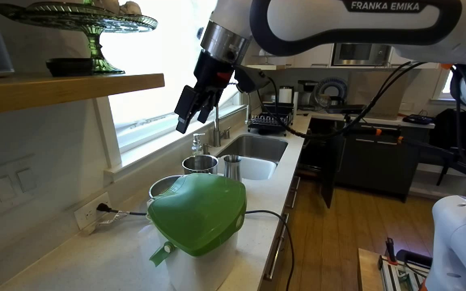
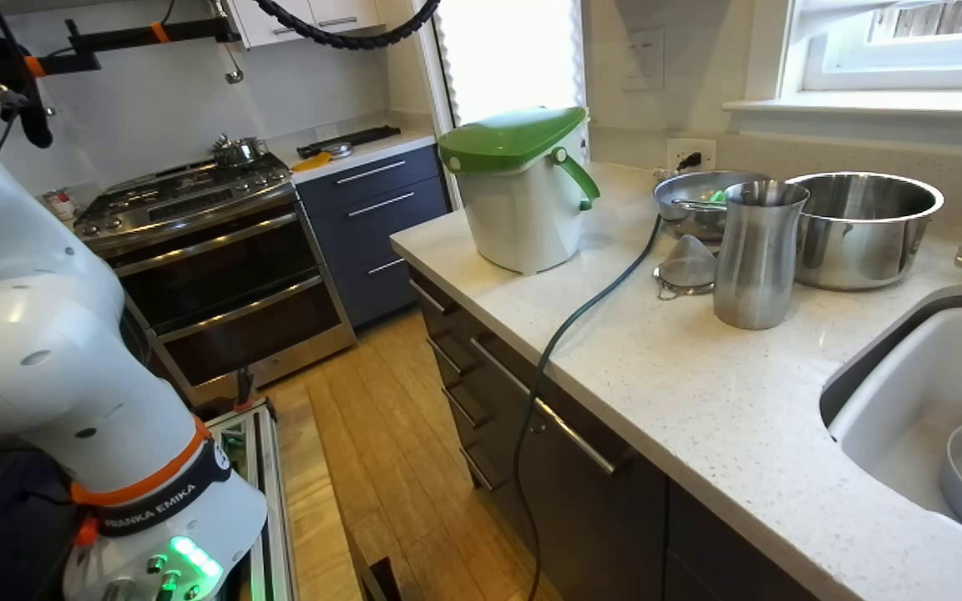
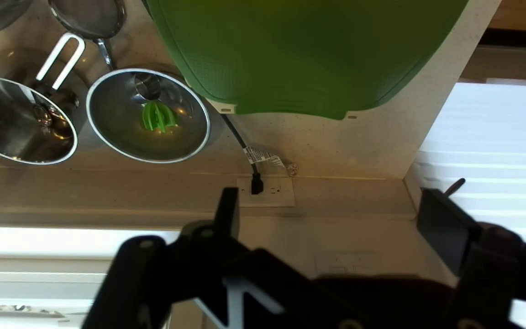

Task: Close the white and green bin

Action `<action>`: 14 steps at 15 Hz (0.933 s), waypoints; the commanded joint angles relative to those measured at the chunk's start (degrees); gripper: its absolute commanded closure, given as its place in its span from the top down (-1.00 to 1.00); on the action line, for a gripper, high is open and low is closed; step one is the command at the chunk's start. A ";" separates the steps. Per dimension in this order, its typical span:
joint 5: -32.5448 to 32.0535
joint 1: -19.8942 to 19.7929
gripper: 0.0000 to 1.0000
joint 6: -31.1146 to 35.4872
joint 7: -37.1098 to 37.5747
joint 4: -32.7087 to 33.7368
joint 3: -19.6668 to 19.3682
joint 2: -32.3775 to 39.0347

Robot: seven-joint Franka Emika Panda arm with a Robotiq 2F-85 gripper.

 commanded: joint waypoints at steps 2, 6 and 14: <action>2.70 0.42 1.00 -5.30 -0.29 -2.56 -0.76 -3.84; 7.30 0.24 1.00 -5.54 -3.21 -8.26 -1.91 -7.44; 9.40 -0.04 1.00 -5.33 -3.22 -11.82 -2.66 -7.97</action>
